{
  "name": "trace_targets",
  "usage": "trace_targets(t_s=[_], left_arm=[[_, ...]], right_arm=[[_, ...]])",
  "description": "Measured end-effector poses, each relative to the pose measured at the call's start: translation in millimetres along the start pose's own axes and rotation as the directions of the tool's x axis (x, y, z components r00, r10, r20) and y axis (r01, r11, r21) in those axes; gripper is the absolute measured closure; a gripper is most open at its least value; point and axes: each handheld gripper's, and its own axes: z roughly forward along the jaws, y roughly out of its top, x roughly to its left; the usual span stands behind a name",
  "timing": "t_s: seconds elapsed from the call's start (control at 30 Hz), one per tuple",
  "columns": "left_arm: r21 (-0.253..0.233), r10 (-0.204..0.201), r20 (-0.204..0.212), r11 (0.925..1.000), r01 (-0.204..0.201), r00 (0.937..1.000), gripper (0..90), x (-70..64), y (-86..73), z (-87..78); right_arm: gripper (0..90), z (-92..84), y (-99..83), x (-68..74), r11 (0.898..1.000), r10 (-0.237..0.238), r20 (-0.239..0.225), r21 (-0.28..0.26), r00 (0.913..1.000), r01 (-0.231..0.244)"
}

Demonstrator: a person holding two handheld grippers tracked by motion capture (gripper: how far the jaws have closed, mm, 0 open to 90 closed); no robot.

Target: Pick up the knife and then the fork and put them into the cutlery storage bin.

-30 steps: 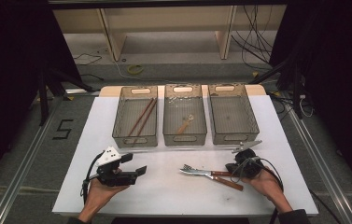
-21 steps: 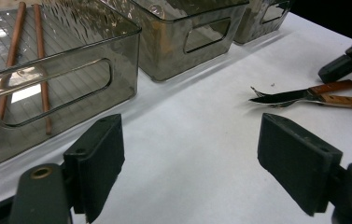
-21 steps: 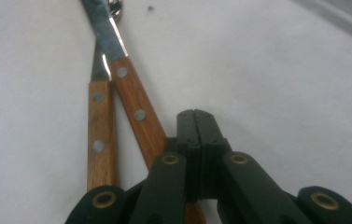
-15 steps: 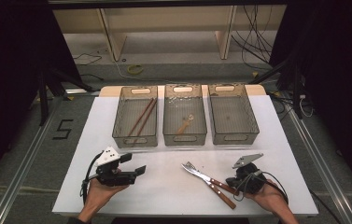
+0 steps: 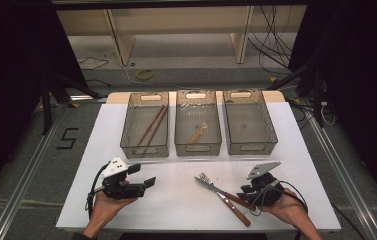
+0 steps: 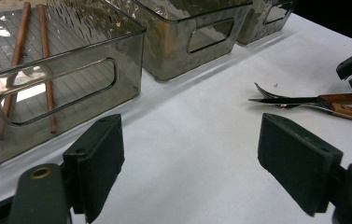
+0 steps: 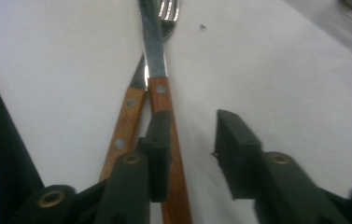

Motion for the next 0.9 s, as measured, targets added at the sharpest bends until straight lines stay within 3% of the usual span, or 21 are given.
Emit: trace_targets(t_s=[0.07,0.27,0.37,0.5,0.9], left_arm=[[0.001,0.000,-0.001,1.0000,0.000,1.0000,22.0,0.2,-0.1,0.0],[-0.002,0.002,-0.005,1.0000,-0.002,1.0000,21.9,1.5,-0.1,-0.9],[-0.003,-0.001,-0.005,1.0000,0.001,1.0000,21.9,1.6,-0.1,-1.4],[-0.004,-0.001,-0.005,1.0000,0.001,1.0000,21.9,1.4,0.1,-1.8],[-0.001,-0.001,-0.007,1.0000,0.001,1.0000,21.9,1.9,-0.2,-1.7]], right_arm=[[57.4,2.3,4.2,1.7,0.999,-0.023,-0.008,0.031,0.9997,0.024],[52.5,13.9,13.8,4.2,0.993,-0.066,-0.024,0.099,0.9976,0.068],[52.5,18.4,15.8,5.6,0.988,-0.094,-0.028,0.119,0.9952,0.096],[54.0,21.1,17.9,9.1,0.984,-0.098,-0.022,0.147,0.9949,0.101],[60.2,26.1,21.3,13.0,0.971,-0.158,0.004,0.180,0.9874,0.155]])
